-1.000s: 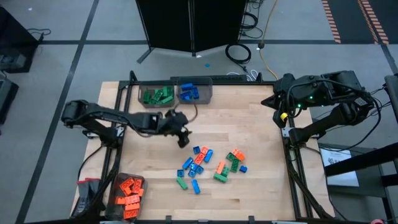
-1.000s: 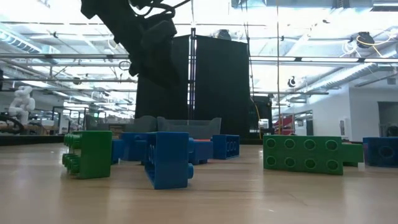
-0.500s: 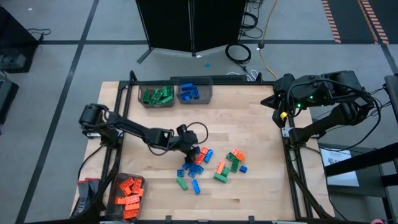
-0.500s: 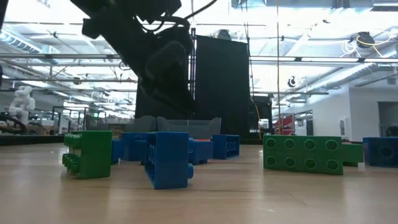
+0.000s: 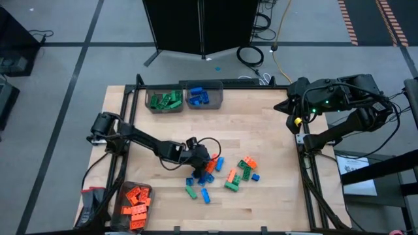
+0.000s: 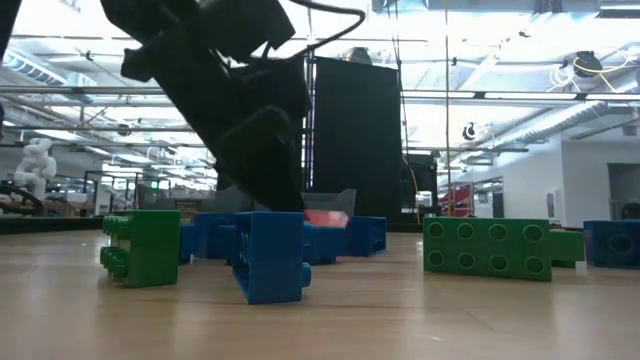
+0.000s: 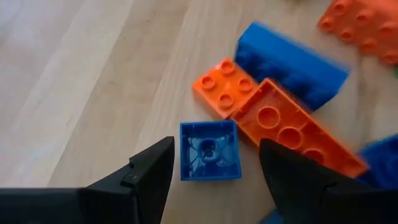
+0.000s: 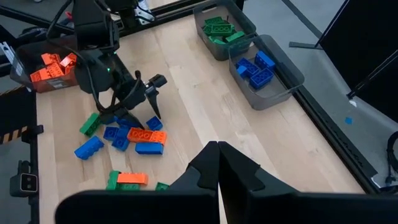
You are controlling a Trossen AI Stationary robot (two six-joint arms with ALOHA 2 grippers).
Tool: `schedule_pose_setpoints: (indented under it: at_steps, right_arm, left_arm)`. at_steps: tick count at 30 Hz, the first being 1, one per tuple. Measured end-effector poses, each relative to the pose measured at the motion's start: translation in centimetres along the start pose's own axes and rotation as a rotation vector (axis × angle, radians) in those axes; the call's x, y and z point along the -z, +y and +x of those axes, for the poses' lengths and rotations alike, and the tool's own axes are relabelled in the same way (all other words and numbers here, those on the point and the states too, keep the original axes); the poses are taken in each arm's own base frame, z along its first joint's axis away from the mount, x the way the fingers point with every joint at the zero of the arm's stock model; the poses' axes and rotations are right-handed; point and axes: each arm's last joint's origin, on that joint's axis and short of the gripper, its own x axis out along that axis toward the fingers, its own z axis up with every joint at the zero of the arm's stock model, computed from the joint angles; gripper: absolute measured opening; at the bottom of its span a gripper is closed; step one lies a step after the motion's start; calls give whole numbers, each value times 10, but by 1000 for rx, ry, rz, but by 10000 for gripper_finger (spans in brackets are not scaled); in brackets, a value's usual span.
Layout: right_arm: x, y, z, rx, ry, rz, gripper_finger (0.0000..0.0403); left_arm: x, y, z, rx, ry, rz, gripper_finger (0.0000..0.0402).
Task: Sort blocks
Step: Put the blue gamepiece into the top right black bin
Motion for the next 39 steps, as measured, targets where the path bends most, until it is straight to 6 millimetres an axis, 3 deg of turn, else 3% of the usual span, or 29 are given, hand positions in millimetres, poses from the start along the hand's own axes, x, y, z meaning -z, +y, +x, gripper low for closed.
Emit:
schedule_pose_setpoints:
  at_steps: [14, 26, 33, 39]
  right_arm:
    - [0, 0, 0, 0, 0, 0, 0]
    - [0, 0, 0, 0, 0, 0, 0]
    - [0, 0, 0, 0, 0, 0, 0]
    - [0, 0, 0, 0, 0, 0, 0]
  left_arm:
    - [4, 8, 9, -40, 35, 7, 232]
    - [1, 14, 10, -50, 22, -10, 122]
    - [-1, 14, 7, -40, 22, -17, 122]
    - [-14, 19, -10, -47, -44, -67, 122]
